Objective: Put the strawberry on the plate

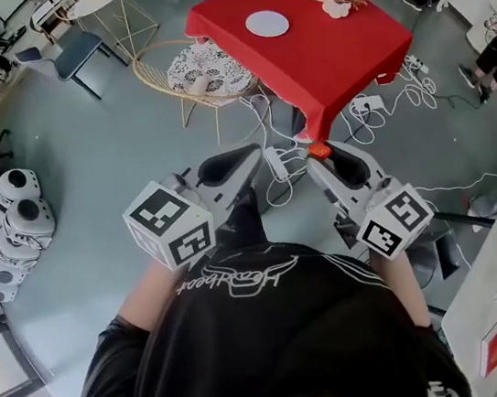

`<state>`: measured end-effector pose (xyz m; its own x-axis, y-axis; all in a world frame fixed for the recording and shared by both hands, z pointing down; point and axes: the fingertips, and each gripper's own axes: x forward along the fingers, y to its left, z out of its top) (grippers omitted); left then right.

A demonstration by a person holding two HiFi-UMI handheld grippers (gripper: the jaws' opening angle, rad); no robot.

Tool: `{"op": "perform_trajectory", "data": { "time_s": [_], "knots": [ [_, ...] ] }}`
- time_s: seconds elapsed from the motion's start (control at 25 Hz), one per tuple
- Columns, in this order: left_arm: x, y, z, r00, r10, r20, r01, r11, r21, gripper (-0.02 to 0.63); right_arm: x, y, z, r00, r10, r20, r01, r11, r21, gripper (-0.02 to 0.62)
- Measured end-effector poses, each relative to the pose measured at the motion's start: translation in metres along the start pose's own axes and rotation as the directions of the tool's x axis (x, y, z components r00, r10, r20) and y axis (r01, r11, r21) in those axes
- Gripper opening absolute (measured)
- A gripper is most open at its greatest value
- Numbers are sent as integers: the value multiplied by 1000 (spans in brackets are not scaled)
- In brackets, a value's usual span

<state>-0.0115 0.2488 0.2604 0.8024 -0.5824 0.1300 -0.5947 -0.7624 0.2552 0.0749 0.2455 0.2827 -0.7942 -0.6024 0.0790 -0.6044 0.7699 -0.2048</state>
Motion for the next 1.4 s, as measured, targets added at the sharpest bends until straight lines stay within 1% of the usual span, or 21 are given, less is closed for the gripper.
{"op": "perform_trajectory", "data": {
  "time_s": [0.2, 0.44, 0.6, 0.76, 0.88, 1.12, 1.4],
  "knots": [
    [20, 50, -2, 1000, 6, -12, -7, 1000, -18, 8, 42, -39, -1, 1000, 0, 11, 0, 1000, 22, 130],
    [69, 133, 11, 998, -13, -60, 10, 998, -60, 8, 106, -105, 2, 1000, -28, -9, 28, 996, 88, 130],
    [105, 195, 29, 995, -45, -93, 38, 996, -83, 8, 156, -151, 14, 998, -54, -29, 57, 992, 117, 130],
    [142, 254, 52, 993, -63, -103, 53, 994, -99, 8, 204, -195, 32, 996, -73, -47, 78, 990, 117, 130],
    [172, 289, 63, 990, -88, -110, 75, 989, -125, 8, 230, -228, 44, 994, -97, -55, 103, 987, 121, 130],
    [214, 346, 81, 986, -116, -119, 99, 985, -140, 8, 272, -280, 66, 990, -136, -48, 141, 983, 114, 130],
    [243, 378, 89, 979, -150, -140, 129, 980, -150, 8, 297, -314, 70, 985, -163, -59, 169, 977, 131, 130]
  ]
}}
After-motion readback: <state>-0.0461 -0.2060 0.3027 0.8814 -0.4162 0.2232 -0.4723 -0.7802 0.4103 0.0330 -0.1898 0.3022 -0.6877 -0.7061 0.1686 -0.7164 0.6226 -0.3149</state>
